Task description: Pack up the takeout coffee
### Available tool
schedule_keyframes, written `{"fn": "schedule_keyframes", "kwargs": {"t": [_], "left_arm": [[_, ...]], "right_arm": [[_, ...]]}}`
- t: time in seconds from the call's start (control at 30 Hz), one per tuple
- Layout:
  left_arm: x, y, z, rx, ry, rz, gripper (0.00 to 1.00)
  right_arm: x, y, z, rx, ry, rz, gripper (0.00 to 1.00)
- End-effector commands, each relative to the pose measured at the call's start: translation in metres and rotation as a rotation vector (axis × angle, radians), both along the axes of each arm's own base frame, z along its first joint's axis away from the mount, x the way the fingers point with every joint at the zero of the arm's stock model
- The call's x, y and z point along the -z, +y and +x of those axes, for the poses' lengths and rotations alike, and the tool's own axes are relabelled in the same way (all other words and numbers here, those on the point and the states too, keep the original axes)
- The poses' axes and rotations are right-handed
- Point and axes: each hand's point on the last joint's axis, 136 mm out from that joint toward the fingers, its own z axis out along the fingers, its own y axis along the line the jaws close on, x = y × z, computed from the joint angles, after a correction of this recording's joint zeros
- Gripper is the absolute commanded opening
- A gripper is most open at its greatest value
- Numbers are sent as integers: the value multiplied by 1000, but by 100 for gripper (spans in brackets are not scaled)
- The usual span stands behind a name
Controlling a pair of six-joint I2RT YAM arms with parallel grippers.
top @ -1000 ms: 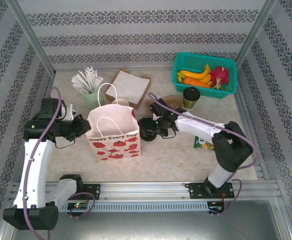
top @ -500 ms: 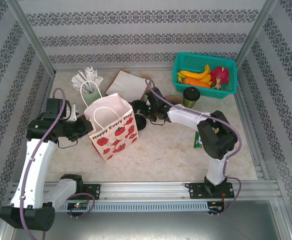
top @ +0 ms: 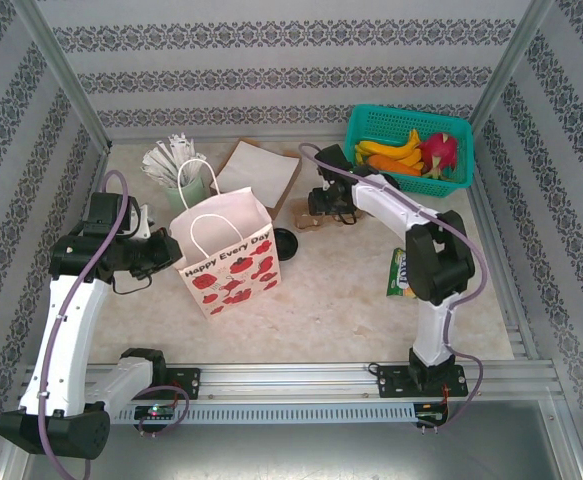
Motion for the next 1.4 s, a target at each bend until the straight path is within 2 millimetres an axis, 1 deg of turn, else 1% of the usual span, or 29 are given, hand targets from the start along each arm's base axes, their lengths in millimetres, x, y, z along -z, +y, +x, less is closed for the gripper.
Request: {"fn": "schedule_keyframes", "kwargs": {"t": [0.0, 0.07, 0.3, 0.43, 0.53, 0.6, 0.67, 0.73, 0.87, 0.97, 1.03, 1.17, 1.23, 1.3, 1.37], "left_arm": [[1, 0, -10, 27, 23, 27, 11], [1, -1, -11, 34, 24, 21, 11], [1, -2, -14, 59, 27, 27, 11], [-4, -10, -18, 112, 19, -3, 12], [-9, -20, -21, 152, 11, -54, 12], [-12, -26, -23, 174, 3, -86, 13], [-15, -29, -25, 188, -10, -101, 15], [-19, -29, -27, 190, -21, -101, 16], [-18, -31, -27, 197, -19, -107, 17], [-14, -29, -28, 194, -5, -94, 17], [-14, -28, -27, 193, -5, -92, 17], [-15, -31, -27, 203, -7, -106, 18], [-16, -35, -28, 214, -7, -132, 18], [-18, -41, -29, 231, -5, -168, 18], [-19, -46, -30, 249, 0, -197, 19]], "right_arm": [[14, -9, -3, -78, 71, -94, 53], [18, -11, 2, -63, 66, -111, 51], [30, -7, 13, -57, 67, -106, 40], [30, -5, 17, -66, 52, -102, 29], [30, -8, 17, -68, 52, -126, 20], [27, -11, 16, -68, 42, -136, 13], [22, -12, 14, -67, 30, -134, 9], [19, -12, 12, -66, 30, -129, 10], [28, -20, 14, -39, 38, -161, 30], [33, -17, 18, -36, 45, -148, 36], [35, -16, 21, -35, 44, -147, 35], [42, -9, 24, -46, 59, -119, 30], [44, -7, 24, -47, 63, -110, 28], [44, -7, 24, -45, 58, -109, 22], [37, -7, 23, -44, 43, -108, 16]]}}
